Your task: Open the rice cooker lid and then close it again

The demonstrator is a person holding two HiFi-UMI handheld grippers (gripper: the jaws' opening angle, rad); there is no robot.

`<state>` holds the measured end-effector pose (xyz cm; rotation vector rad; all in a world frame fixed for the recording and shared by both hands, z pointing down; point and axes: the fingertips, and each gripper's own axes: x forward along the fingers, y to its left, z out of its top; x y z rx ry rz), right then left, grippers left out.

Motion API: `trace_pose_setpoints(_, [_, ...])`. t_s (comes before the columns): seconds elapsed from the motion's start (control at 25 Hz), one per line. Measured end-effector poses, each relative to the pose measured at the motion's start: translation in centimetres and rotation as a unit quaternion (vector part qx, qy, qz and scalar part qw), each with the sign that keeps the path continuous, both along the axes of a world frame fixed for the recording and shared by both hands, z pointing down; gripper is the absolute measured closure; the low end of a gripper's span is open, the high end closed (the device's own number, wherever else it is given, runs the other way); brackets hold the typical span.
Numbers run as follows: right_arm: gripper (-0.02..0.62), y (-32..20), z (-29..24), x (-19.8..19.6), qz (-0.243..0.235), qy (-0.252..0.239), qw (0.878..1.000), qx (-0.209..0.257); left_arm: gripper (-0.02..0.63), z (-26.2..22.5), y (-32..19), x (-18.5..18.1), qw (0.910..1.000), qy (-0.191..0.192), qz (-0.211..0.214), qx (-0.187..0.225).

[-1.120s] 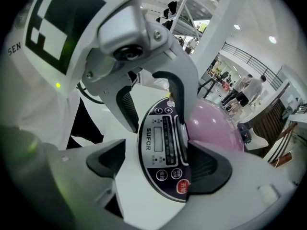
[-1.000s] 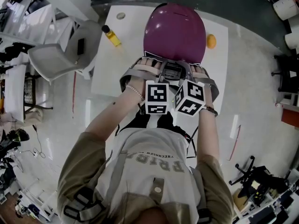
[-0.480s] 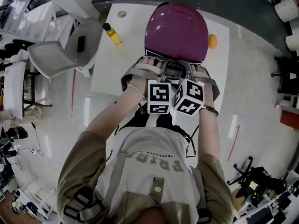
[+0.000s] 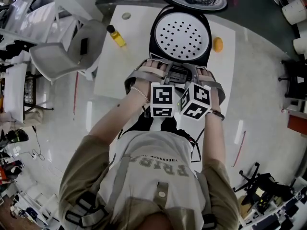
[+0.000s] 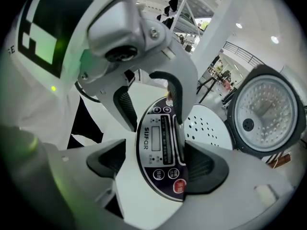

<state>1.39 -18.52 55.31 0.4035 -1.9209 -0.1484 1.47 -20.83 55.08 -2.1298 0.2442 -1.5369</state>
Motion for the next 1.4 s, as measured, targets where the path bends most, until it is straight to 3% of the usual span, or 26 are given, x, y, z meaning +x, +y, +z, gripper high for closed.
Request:
trace_pose_setpoints(0.92, [0.222,-0.70,-0.27,-0.06,0.000,-0.007,1.000,-0.006,0.247,-0.32,-0.64,0.09,0.9998,0.020,-0.006,-0.007])
trace_pose_setpoints(1.12, [0.221,-0.91,-0.27,-0.18,0.004,-0.031,1.000,0.000,0.245,-0.28,-0.83,0.11,0.9996,0.023,-0.004,-0.012])
trace_pose_setpoints(1.4, [0.212,-0.69,-0.72,-0.54,0.026,-0.090,0.995,-0.017,0.249,-0.52,-0.54,0.21,0.9970,0.059,-0.003,-0.050])
